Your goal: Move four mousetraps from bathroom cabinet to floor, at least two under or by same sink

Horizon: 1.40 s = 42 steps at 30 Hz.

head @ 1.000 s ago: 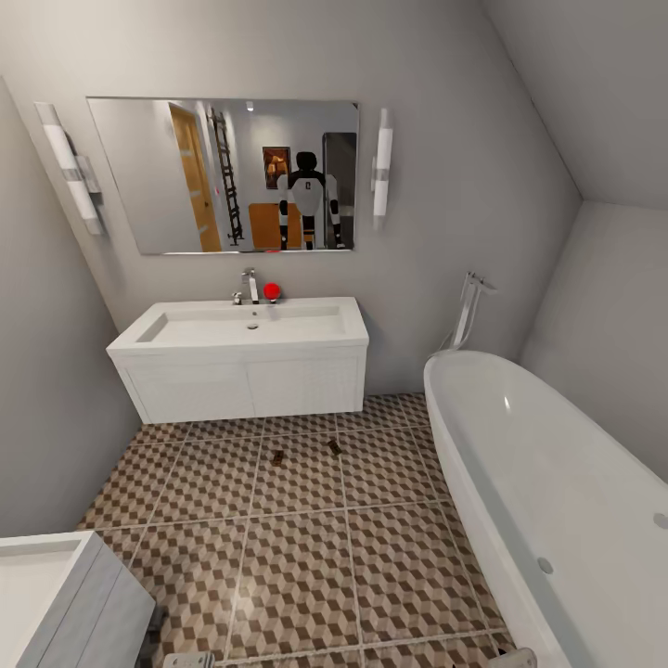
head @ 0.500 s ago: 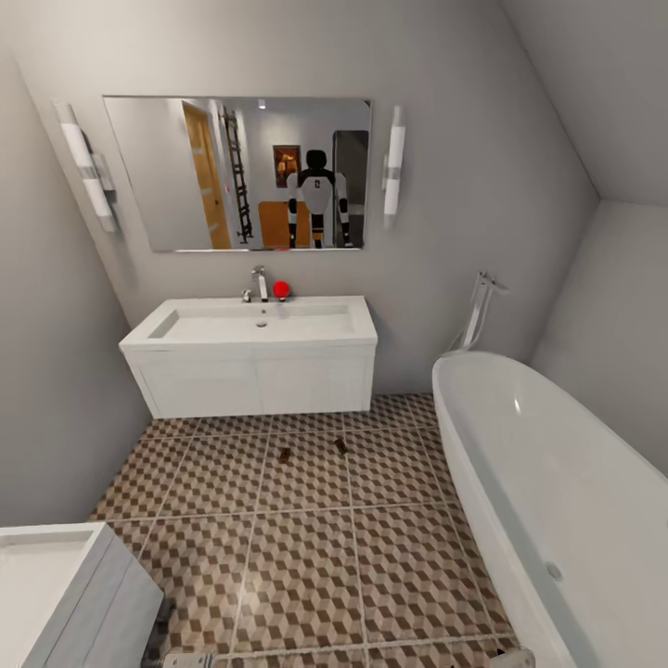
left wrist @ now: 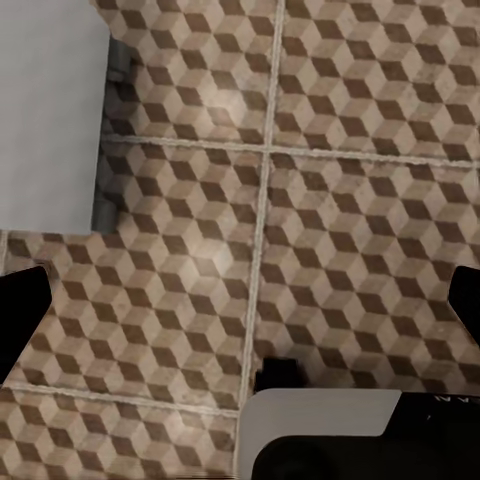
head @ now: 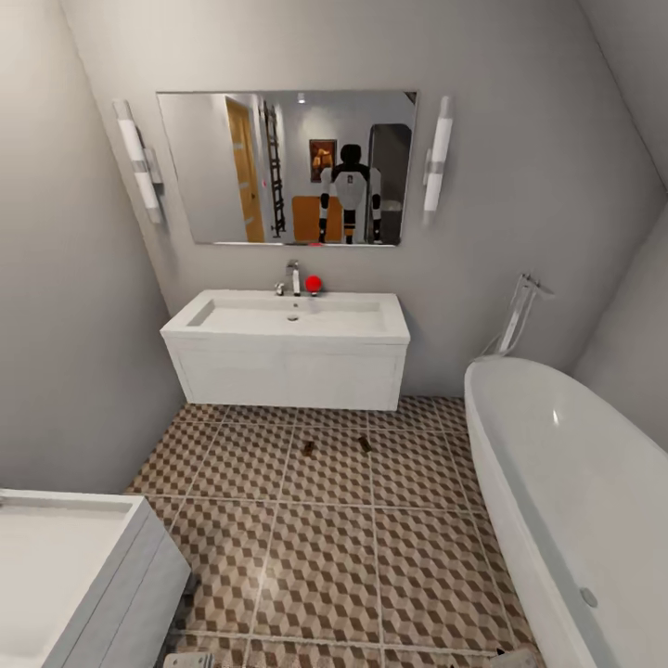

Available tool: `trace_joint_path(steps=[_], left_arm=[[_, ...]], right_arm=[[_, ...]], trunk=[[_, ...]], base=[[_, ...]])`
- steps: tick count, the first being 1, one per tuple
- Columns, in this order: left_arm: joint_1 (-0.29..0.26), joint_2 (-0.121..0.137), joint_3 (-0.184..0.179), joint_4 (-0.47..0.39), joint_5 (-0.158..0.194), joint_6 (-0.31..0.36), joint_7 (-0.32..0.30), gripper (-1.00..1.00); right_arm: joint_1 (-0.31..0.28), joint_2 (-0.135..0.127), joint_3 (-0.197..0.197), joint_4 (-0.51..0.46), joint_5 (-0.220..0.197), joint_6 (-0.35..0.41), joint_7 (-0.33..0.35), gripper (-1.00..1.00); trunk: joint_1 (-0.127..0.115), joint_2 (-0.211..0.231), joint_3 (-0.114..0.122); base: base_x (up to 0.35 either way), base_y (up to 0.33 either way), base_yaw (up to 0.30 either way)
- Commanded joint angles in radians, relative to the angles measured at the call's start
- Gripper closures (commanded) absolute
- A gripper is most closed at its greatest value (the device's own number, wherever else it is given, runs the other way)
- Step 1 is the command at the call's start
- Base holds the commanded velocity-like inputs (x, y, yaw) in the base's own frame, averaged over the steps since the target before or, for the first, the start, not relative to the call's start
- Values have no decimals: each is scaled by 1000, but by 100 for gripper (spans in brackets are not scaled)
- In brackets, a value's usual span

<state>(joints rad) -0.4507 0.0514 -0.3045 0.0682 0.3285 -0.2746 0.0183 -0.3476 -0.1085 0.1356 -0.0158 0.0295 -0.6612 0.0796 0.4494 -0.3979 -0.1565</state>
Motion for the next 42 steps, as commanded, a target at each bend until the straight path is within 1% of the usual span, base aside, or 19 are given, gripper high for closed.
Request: trace_joint_path(steps=[1, 42], left_arm=[[-2, -1, -8, 4, 4, -6, 2, -100], [-2, -1, -8, 5, 4, -6, 2, -100]], right_arm=[[-1, 0, 1, 0, 3, -3, 1, -100], [-1, 0, 1, 0, 3, -3, 0, -100]], trunk=[[1, -2, -3], [1, -2, -40]], base=[[0, 0, 237], [0, 0, 237]])
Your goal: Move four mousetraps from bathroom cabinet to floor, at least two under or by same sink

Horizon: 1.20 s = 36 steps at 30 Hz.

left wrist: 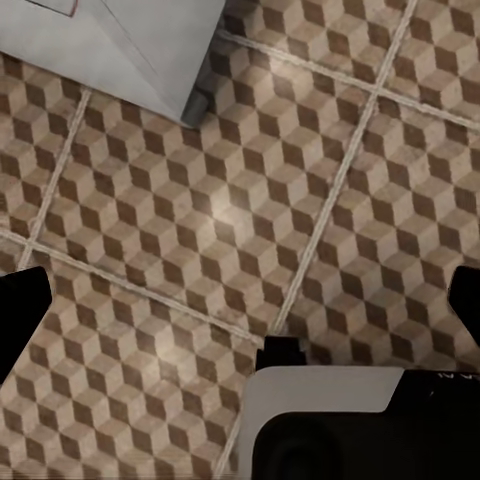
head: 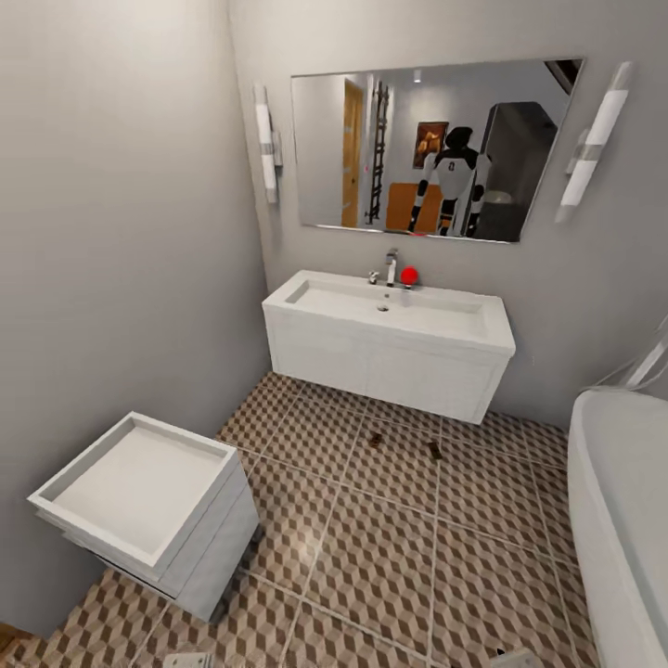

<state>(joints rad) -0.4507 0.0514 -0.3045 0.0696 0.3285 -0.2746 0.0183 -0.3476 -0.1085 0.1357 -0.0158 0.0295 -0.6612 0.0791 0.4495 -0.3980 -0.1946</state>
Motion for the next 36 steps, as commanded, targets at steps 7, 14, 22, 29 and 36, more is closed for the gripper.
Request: trace_joint_path(steps=[7, 14, 22, 29, 36], left_arm=[[-2, -1, -8, 4, 4, -6, 2, -100], [-2, -1, -8, 4, 4, -6, 2, -100], [-2, -1, -8, 4, 4, -6, 2, -100], [-2, -1, -8, 4, 4, -6, 0, -100], [-2, -1, -8, 4, 4, -6, 0, -100]], right_arm=[[-1, 0, 1, 0, 3, -3, 1, -100], [-1, 0, 1, 0, 3, -3, 1, -100], [-1, 0, 1, 0, 3, -3, 1, -100], [-1, 0, 1, 0, 3, -2, 1, -100], [-1, 0, 1, 0, 3, -2, 1, -100]], trunk=[[1, -2, -8], [1, -2, -15], [1, -2, -22], [1, -2, -28], [1, -2, -35]], base=[[0, 0, 237], [0, 0, 237], [0, 0, 237], [0, 0, 237], [0, 0, 237]])
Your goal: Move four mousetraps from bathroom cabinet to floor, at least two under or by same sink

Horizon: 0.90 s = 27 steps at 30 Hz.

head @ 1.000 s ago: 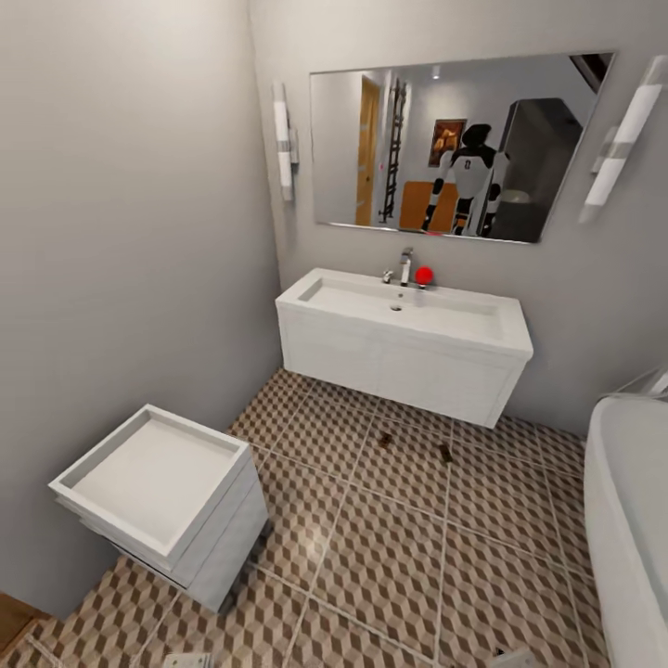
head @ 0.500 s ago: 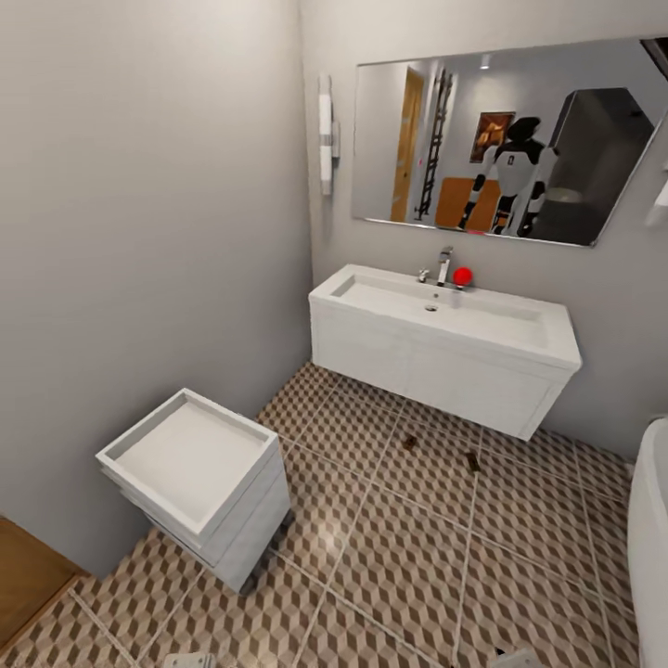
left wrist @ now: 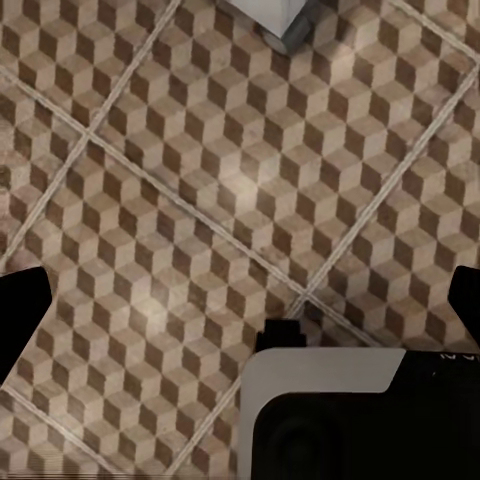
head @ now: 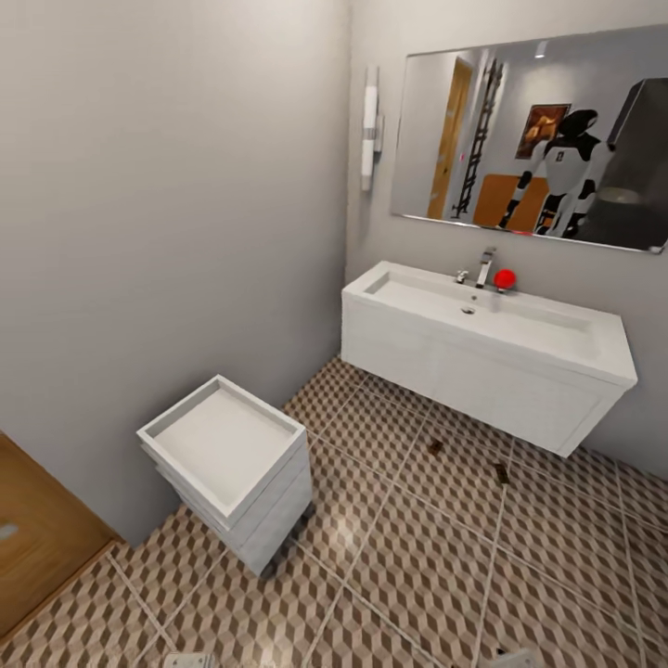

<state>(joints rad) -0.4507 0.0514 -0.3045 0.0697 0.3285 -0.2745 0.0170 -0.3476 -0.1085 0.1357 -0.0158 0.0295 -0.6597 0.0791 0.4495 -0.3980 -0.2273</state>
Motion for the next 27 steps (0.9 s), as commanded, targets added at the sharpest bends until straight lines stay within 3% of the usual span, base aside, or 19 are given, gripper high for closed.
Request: trace_joint_path(steps=[1, 27], left_arm=[[-2, -1, -8, 4, 4, -6, 2, -100], [-2, -1, -8, 4, 4, -6, 1, -100]], right_arm=[[-1, 0, 1, 0, 3, -3, 1, -100], [-1, 0, 1, 0, 3, -3, 1, -100]], trunk=[[1, -2, -3], [1, -2, -26]], base=[[0, 0, 237], [0, 0, 237]])
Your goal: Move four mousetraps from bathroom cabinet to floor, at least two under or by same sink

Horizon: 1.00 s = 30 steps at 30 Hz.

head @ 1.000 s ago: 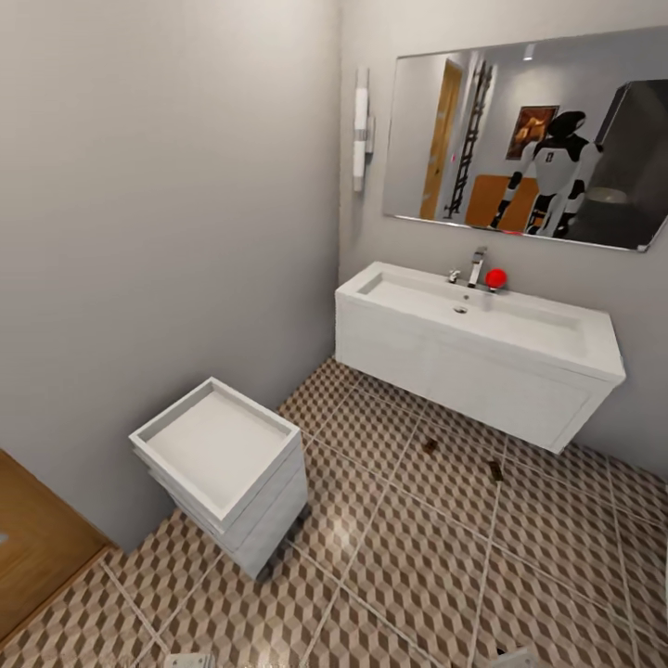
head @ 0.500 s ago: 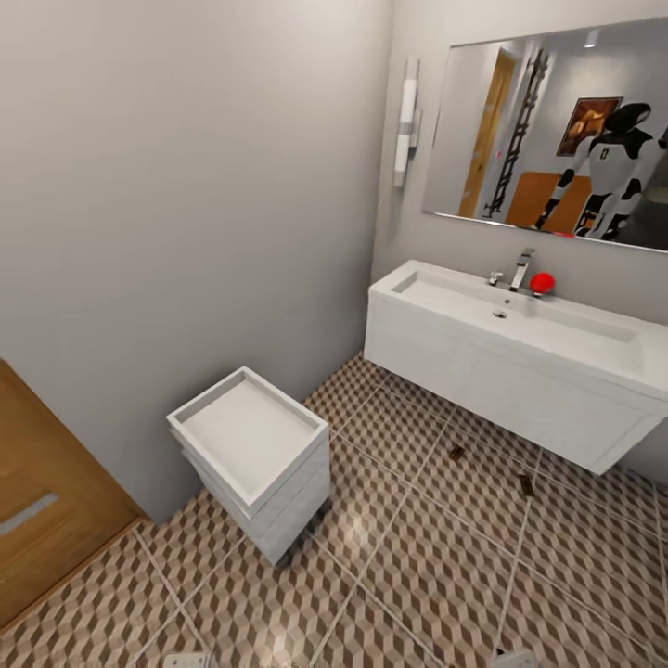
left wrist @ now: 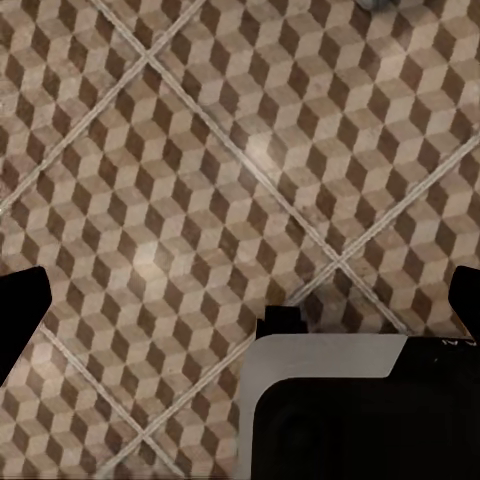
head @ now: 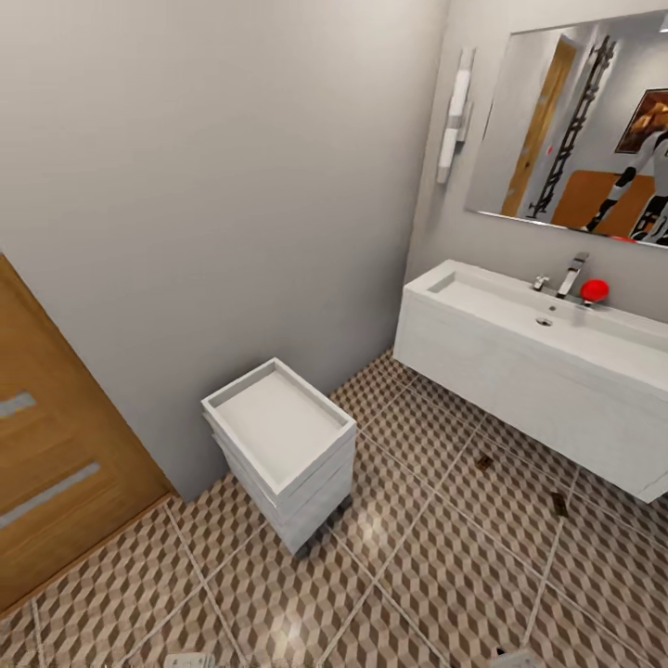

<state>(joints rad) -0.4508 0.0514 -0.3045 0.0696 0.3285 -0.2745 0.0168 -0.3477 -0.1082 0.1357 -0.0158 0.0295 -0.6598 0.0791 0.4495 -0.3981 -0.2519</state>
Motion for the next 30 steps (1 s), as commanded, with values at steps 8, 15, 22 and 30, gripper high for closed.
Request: trace_joint_path(steps=[8, 15, 22, 30], left_arm=[[-2, -1, -8, 4, 4, -6, 2, -100], [-2, -1, -8, 4, 4, -6, 2, -100], [-2, -1, -8, 4, 4, -6, 2, -100], [-2, -1, -8, 4, 4, -6, 2, -100]], right_arm=[[-1, 0, 1, 0, 3, -3, 1, -100], [-1, -1, 1, 0, 3, -3, 1, -100], [-1, -1, 1, 0, 3, -3, 1, -100], [-1, -1, 1, 0, 3, -3, 1, -100]], trunk=[[1, -2, -9], [1, -2, -15], [1, -2, -22], [1, -2, -29]], base=[[0, 0, 237], [0, 0, 237], [0, 0, 238], [0, 0, 239]])
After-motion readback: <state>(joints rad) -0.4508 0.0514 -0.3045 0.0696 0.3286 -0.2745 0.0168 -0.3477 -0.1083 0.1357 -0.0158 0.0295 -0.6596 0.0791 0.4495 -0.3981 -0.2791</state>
